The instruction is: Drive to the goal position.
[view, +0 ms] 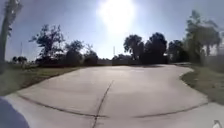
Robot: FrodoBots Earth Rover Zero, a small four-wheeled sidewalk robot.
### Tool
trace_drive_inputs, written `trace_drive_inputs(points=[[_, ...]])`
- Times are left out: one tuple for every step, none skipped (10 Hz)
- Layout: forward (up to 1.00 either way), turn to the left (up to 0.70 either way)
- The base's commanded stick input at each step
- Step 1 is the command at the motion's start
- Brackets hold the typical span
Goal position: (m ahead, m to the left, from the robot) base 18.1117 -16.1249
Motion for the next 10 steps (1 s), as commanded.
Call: trace_drive_inputs(points=[[0.7, -0.09], [0.7, 0.0], [0.7, 0.0], [0.7, 0.0], [0.7, 0.0], [0.7, 0.0], [0.7, 0.0], [0.7, 0.0], [0.7, 0.0], [0.7, 0.0]])
